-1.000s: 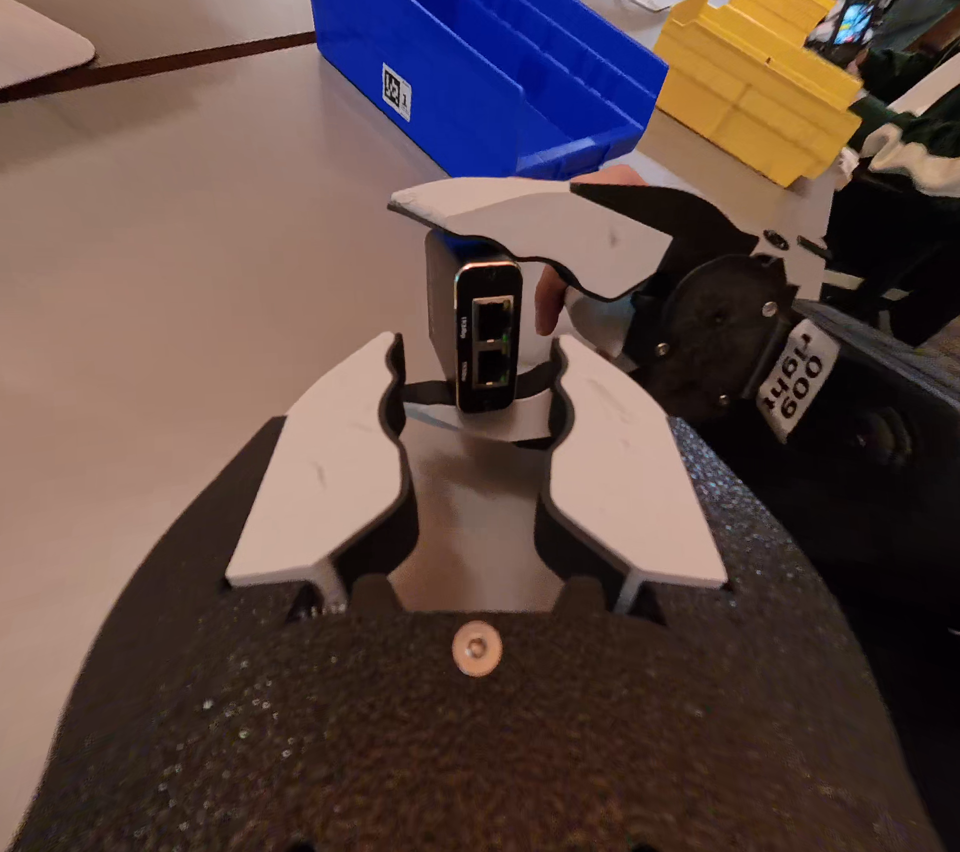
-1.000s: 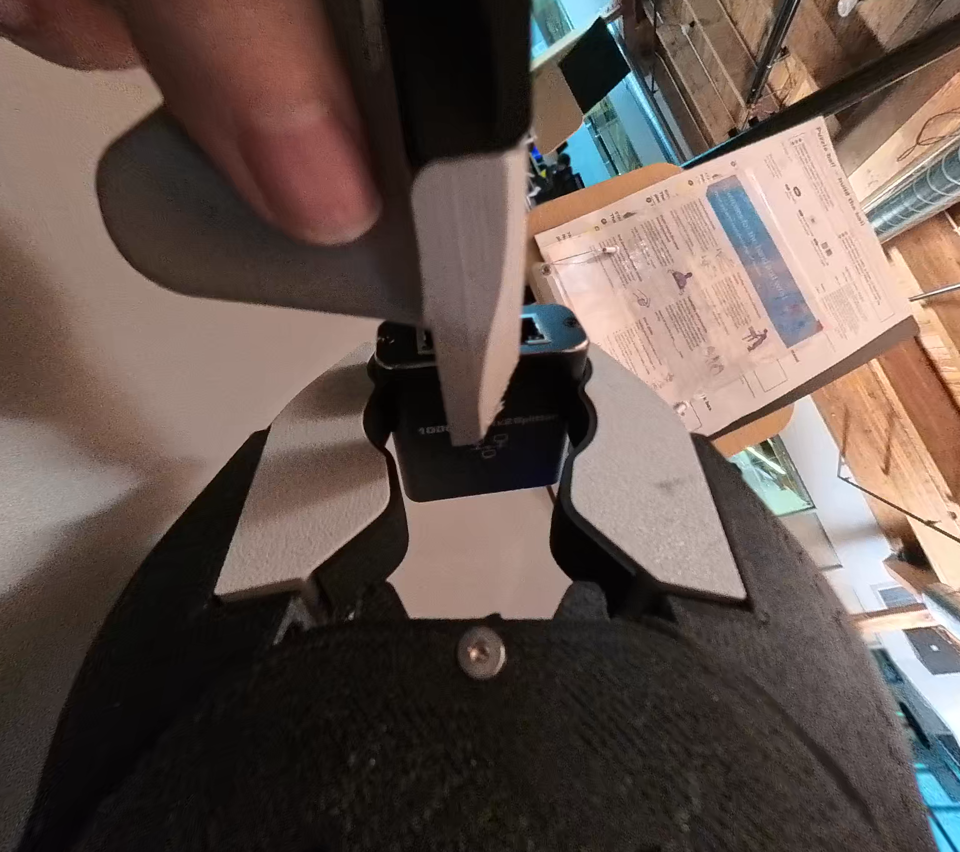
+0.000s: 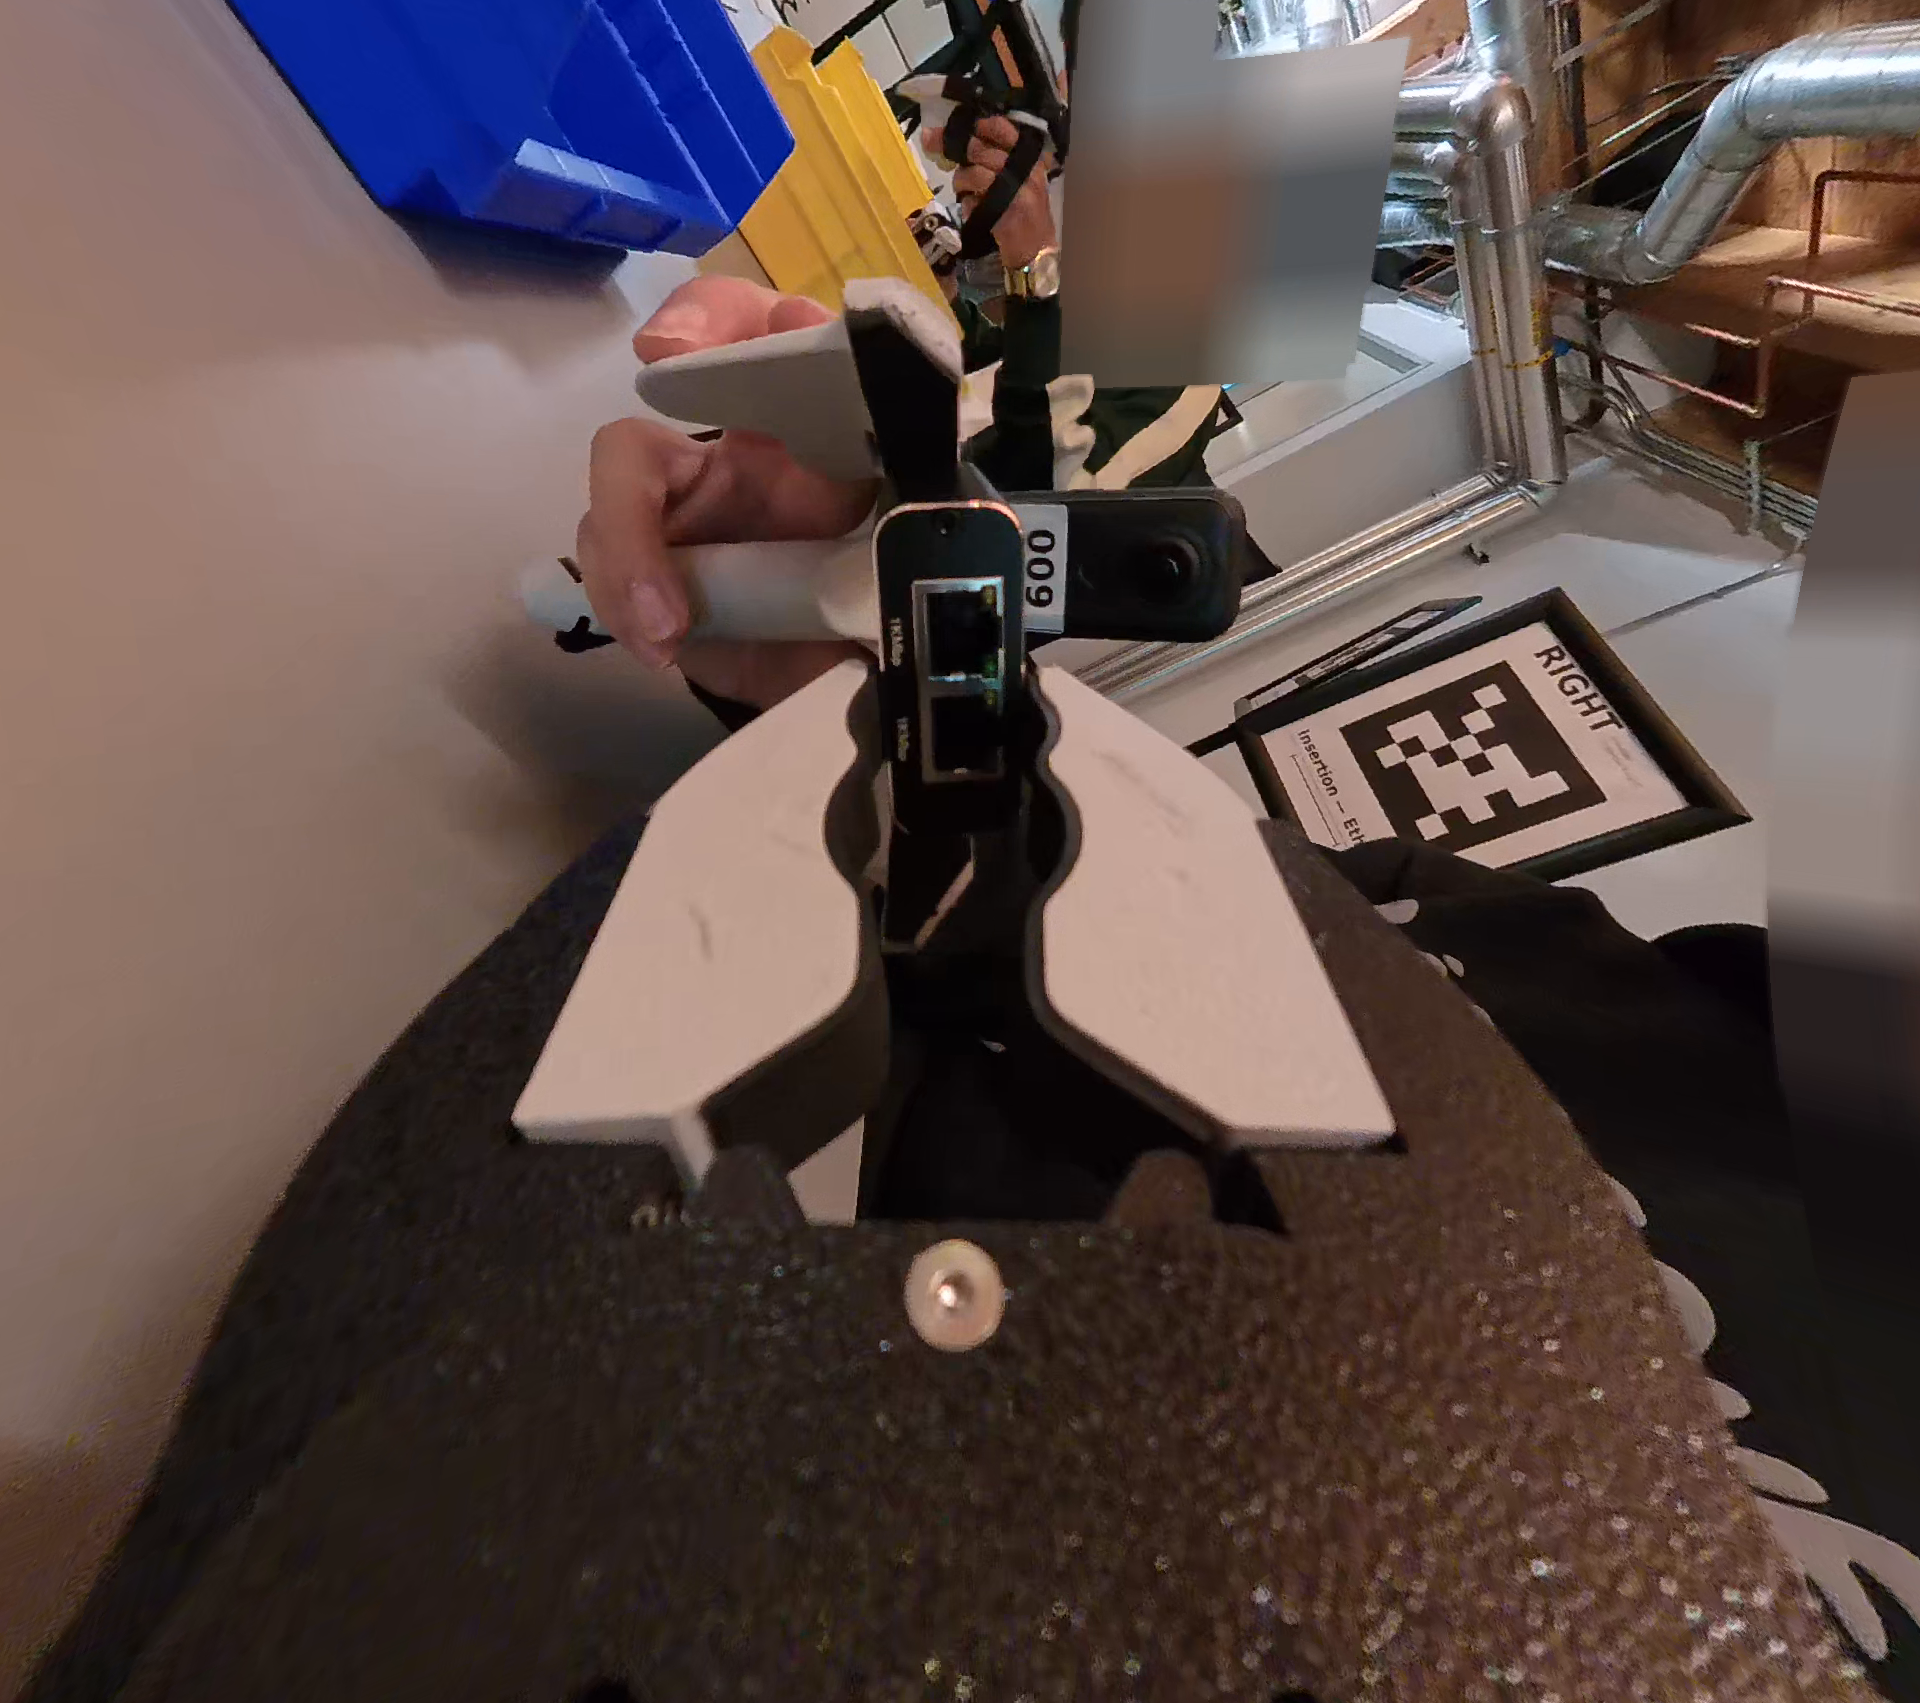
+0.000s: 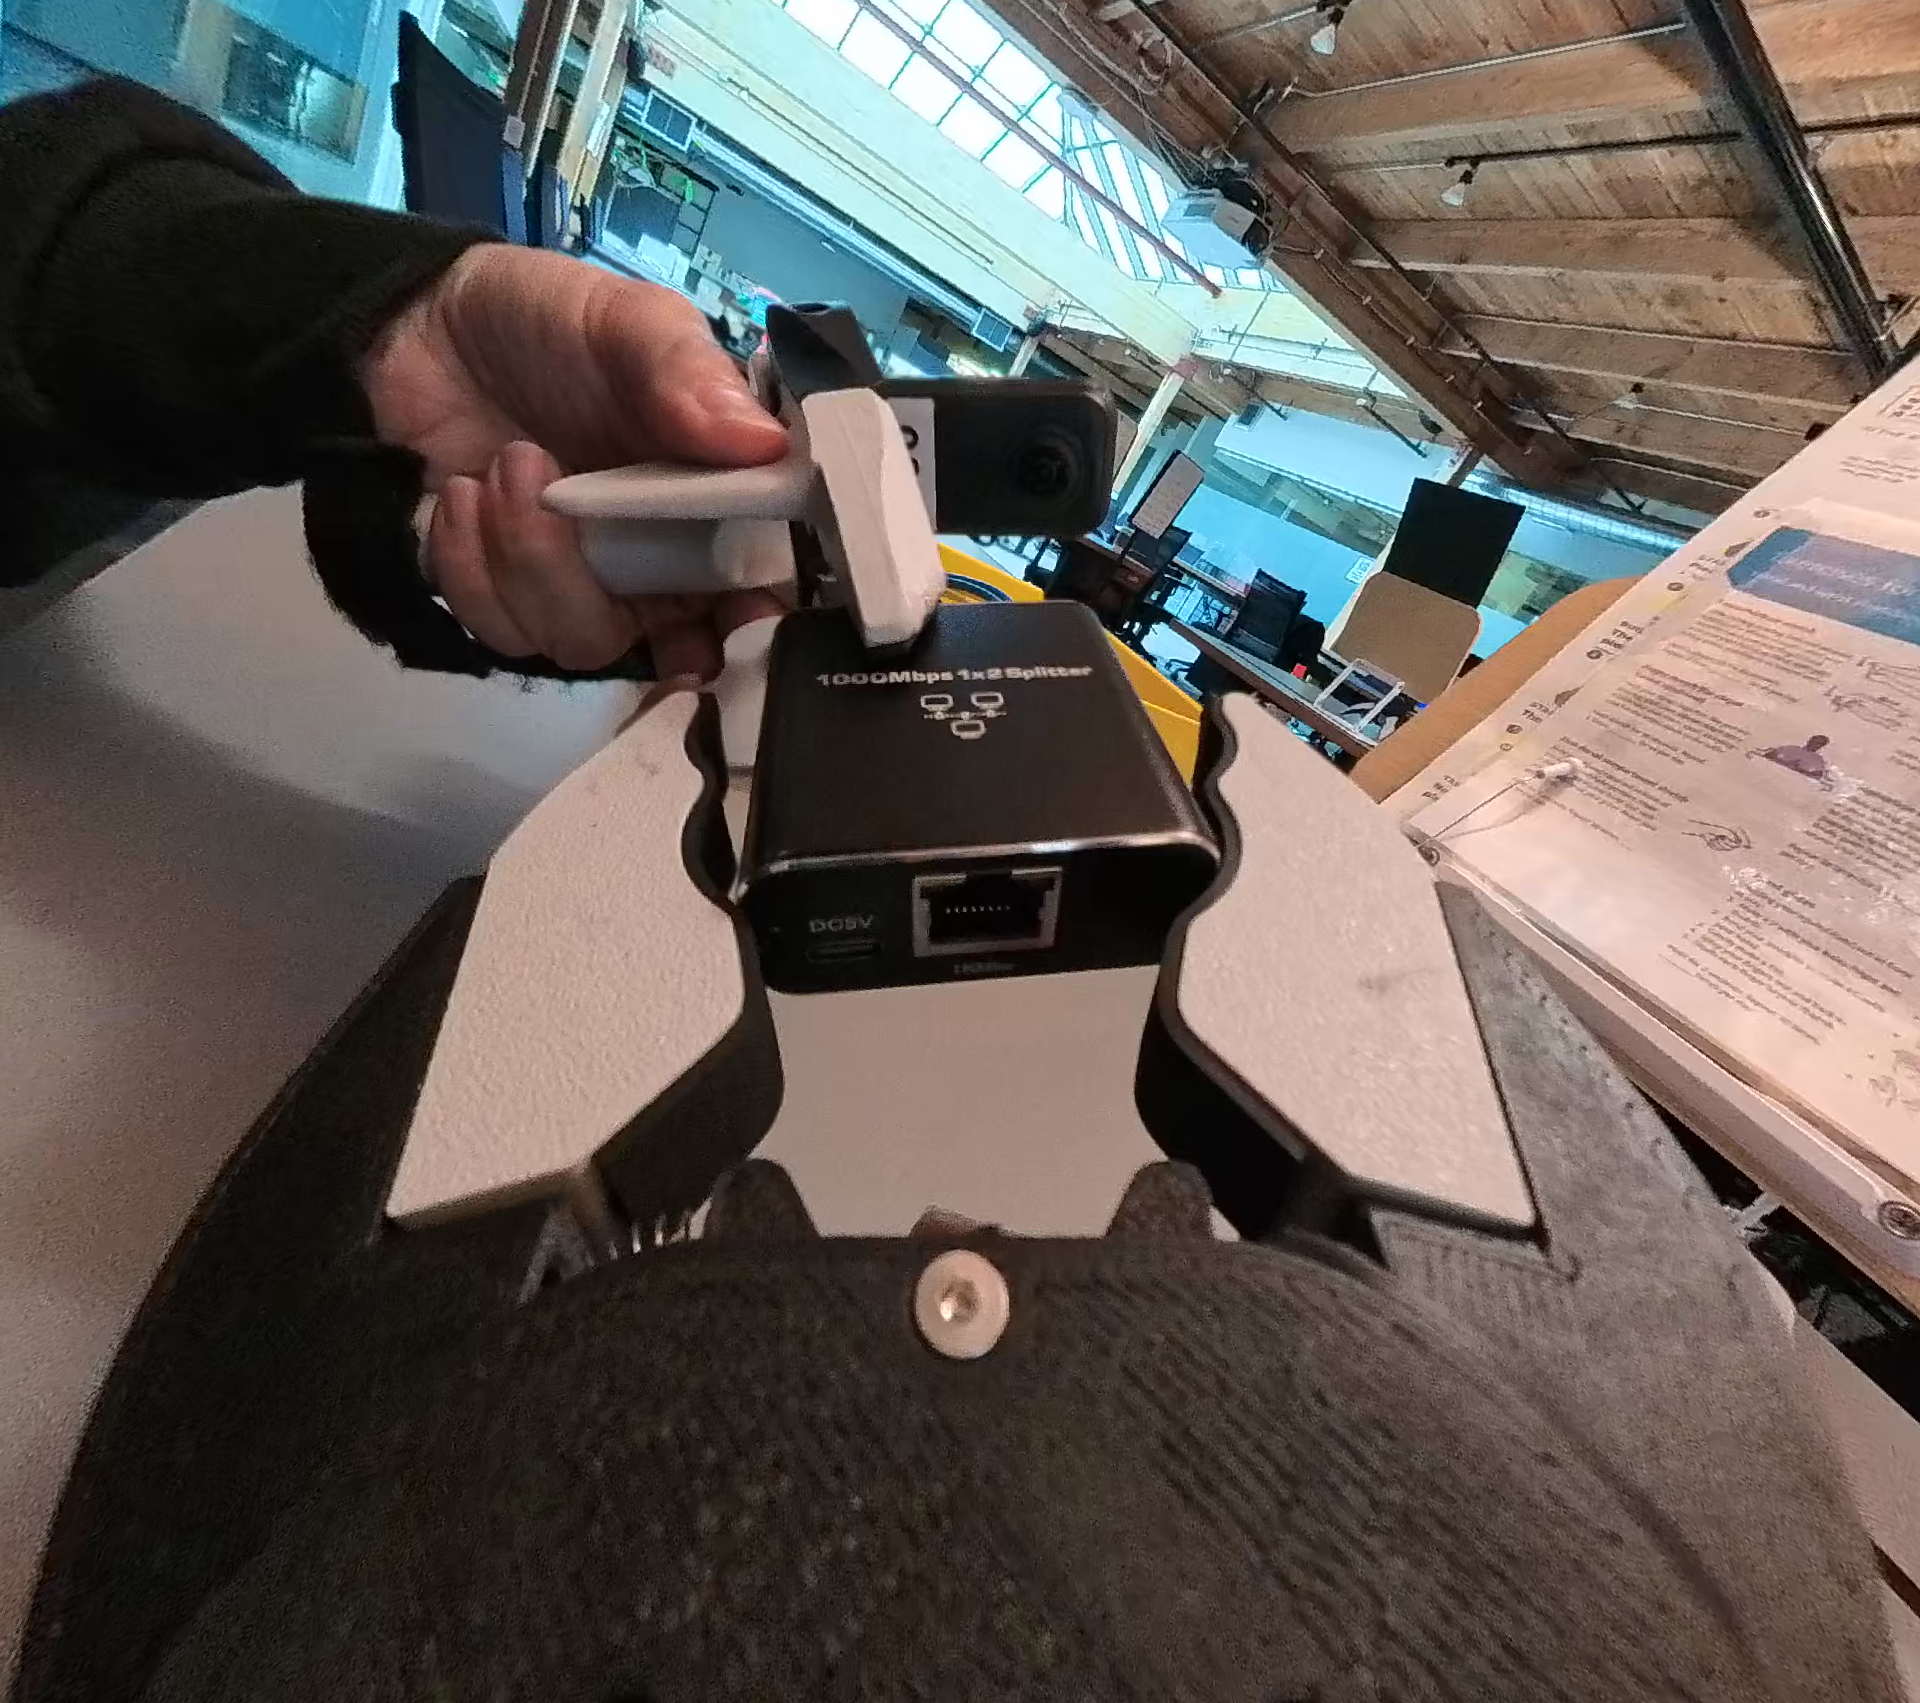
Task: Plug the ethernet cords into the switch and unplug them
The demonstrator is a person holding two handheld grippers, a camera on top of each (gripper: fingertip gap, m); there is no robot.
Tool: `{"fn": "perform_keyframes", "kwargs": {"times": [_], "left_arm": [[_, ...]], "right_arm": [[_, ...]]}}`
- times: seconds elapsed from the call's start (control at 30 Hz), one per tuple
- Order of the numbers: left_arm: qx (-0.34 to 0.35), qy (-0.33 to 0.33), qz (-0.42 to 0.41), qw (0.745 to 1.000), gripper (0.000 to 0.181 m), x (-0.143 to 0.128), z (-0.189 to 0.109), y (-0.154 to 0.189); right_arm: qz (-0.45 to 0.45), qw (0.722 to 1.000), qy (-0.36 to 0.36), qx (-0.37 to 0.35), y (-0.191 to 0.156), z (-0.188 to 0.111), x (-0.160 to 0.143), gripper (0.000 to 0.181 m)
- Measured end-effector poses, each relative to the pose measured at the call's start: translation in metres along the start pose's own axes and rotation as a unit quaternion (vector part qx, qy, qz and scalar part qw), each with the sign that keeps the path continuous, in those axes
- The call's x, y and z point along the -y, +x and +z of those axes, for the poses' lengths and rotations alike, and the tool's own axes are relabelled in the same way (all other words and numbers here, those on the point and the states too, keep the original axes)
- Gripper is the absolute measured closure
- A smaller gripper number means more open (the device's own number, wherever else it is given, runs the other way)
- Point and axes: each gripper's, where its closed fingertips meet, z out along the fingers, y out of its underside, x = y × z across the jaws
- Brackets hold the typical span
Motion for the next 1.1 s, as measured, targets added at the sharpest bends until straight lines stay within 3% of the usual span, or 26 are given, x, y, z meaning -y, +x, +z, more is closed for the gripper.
{"fn": "perform_keyframes", "kwargs": {"times": [0.17,0.47,0.73,0.87,0.97,1.1], "left_arm": [[0.033,0.006,-0.005,0.999,0.158,0.001,-0.01,-0.007],[0.013,0.051,-0.037,0.998,0.158,0.005,-0.006,-0.007],[0.02,0.05,-0.038,0.998,0.158,0.008,-0.006,-0.008],[0.033,0.053,-0.037,0.997,0.158,0.009,-0.007,-0.013],[0.043,0.072,-0.014,0.996,0.156,0.013,-0.008,-0.014],[0.088,0.086,0.109,0.986,0.147,0.023,-0.01,-0.004]], "right_arm": [[0.011,1.0,0.007,0.017,-0.004,-0.001,0.002,0.108],[0.043,0.999,-0.012,0.002,0.002,0.0,-0.003,0.105],[0.051,0.999,-0.016,-0.001,0.004,0.0,-0.005,0.106],[0.047,0.998,-0.051,0.003,0.004,0.0,-0.016,0.106],[0.099,0.993,-0.063,0.009,0.006,0.001,-0.014,0.106],[0.166,0.985,-0.028,0.022,0.006,0.001,-0.003,0.106]]}}
